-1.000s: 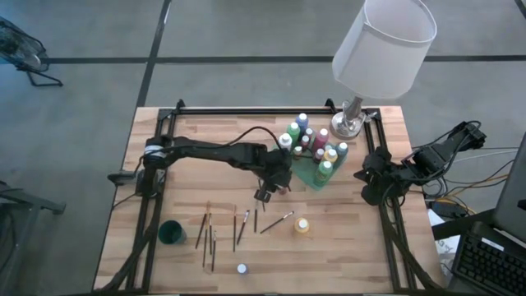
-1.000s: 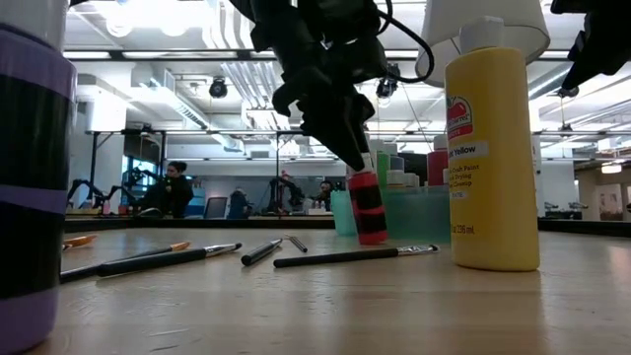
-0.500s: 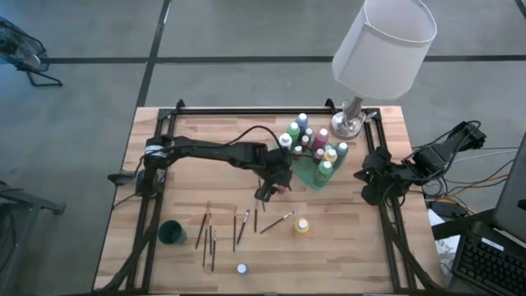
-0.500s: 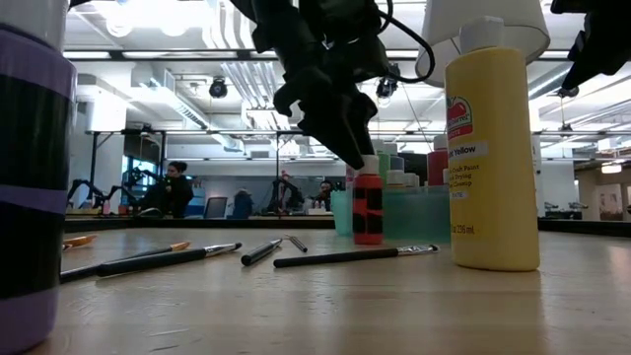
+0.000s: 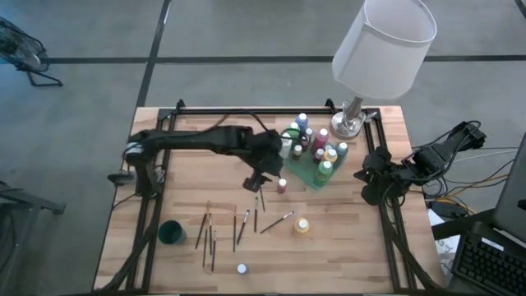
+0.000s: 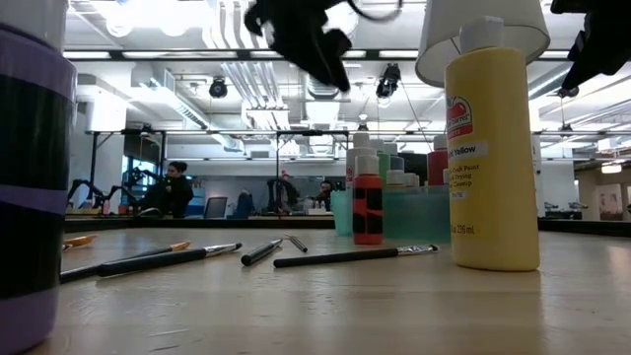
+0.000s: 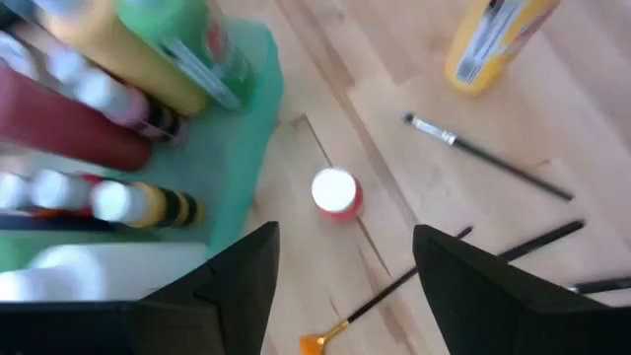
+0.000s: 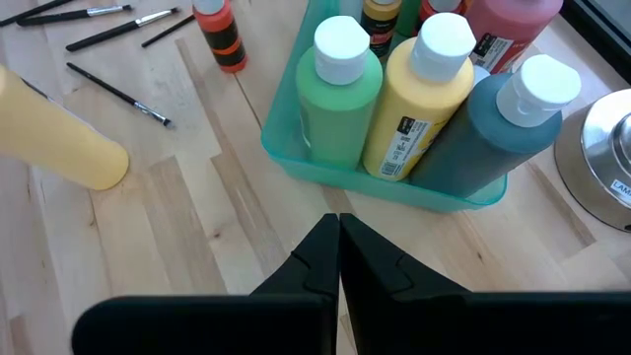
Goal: Pick & Place Paint Supplies
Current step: Move the small blue paint bottle to the center of the table
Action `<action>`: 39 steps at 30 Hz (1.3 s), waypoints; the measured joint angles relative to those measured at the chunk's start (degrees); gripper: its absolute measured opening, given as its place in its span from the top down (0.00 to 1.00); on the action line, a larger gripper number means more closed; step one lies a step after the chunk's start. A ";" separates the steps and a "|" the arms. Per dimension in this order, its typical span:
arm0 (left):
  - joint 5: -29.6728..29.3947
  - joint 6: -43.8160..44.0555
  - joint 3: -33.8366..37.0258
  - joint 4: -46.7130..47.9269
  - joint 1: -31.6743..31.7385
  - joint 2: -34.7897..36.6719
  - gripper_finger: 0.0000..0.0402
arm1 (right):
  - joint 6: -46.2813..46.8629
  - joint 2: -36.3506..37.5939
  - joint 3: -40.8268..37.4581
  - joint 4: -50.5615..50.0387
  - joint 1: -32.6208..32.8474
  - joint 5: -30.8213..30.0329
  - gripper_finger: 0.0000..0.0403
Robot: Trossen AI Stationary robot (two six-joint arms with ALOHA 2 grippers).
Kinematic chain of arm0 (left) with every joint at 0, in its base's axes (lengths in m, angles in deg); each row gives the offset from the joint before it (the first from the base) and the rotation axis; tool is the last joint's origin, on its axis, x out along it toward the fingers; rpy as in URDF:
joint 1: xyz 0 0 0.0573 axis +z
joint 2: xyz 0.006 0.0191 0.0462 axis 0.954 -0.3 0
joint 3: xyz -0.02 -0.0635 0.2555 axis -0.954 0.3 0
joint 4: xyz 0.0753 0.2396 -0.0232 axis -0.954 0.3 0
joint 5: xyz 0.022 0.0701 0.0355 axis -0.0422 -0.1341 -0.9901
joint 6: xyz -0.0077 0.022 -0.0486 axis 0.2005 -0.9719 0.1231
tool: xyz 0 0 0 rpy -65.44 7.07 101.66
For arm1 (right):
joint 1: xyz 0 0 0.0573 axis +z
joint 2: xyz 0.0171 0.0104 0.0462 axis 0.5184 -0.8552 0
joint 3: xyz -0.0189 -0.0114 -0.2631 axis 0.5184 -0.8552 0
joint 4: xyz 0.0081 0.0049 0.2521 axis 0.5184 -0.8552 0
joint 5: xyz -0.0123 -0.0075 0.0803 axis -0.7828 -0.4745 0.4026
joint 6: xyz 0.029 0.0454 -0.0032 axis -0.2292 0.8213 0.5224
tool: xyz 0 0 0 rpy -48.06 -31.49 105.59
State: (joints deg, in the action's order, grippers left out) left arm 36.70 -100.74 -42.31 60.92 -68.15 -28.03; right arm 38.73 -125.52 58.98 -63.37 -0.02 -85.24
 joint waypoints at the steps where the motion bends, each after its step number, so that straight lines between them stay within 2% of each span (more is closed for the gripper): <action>1: 0.07 0.00 0.40 -0.03 -0.20 1.55 0.41 | 0.00 -0.01 0.00 0.00 0.00 0.00 0.98; 8: 0.25 0.47 5.09 1.17 -4.20 12.62 0.41 | 0.01 -0.02 0.00 0.02 0.00 0.00 0.98; 14: 5.05 2.67 11.13 1.03 -11.25 20.73 0.41 | 0.00 -0.02 0.00 0.03 0.00 0.00 0.98; 18: 5.33 6.26 15.18 -0.56 -16.65 24.19 0.41 | -0.01 0.00 0.00 0.06 0.00 0.00 0.98; 28: 3.10 11.98 24.31 -9.85 -29.19 24.90 0.41 | 0.01 0.00 0.00 0.07 0.00 0.00 0.98; 39: 2.03 14.03 29.69 -17.91 -36.57 21.49 0.41 | 0.00 -0.01 0.00 0.09 0.01 0.00 0.98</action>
State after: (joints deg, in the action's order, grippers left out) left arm 38.73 -86.71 -12.63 43.01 -104.73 -6.54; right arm 38.73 -125.53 58.98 -63.29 -0.01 -85.24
